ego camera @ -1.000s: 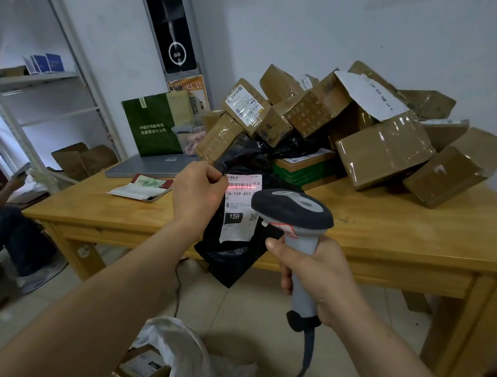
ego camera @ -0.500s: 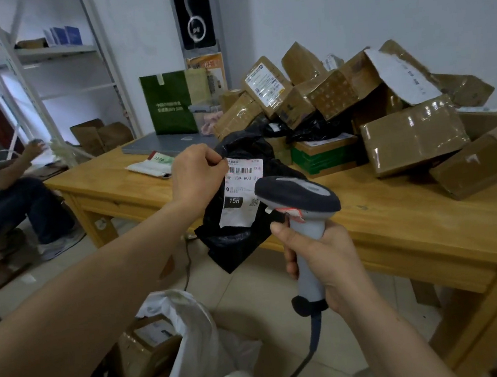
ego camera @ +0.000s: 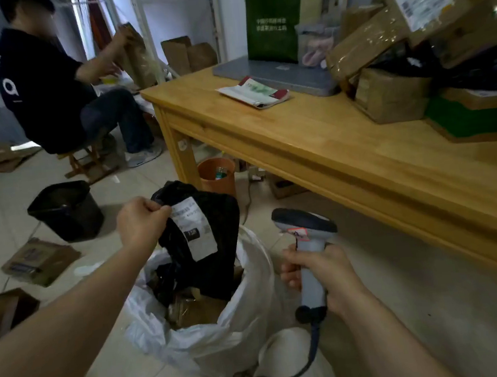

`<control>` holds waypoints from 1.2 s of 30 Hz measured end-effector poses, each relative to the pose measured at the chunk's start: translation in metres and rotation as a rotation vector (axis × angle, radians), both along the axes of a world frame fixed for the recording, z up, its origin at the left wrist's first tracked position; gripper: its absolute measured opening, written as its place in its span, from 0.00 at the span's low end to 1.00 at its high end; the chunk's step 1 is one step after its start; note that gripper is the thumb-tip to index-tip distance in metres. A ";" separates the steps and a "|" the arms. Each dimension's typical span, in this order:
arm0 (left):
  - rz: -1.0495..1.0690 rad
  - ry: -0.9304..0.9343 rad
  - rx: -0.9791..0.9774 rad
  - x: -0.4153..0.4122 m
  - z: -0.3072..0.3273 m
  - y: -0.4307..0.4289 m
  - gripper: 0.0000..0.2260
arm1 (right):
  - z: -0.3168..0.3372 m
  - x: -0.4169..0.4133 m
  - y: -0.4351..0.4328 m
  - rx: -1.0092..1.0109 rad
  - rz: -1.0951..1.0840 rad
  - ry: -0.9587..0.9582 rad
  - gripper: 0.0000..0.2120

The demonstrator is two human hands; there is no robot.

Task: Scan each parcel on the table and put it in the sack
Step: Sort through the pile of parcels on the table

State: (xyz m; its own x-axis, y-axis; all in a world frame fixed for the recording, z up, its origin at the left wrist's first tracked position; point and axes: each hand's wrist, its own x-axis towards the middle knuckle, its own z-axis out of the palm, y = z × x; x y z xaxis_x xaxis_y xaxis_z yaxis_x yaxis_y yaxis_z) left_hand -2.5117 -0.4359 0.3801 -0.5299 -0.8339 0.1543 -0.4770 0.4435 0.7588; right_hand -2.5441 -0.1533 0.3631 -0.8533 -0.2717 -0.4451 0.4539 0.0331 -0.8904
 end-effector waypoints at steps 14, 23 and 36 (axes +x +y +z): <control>0.107 -0.163 0.052 -0.049 -0.109 -0.098 0.11 | -0.165 -0.099 -0.112 0.234 0.166 -0.375 0.19; 0.159 -0.182 -0.094 -0.097 -0.116 -0.156 0.16 | -0.186 -0.130 -0.133 0.214 0.162 -0.290 0.18; -0.527 -1.049 0.017 -0.162 -0.198 -0.076 0.30 | -0.210 -0.159 -0.115 0.019 -0.019 -0.287 0.16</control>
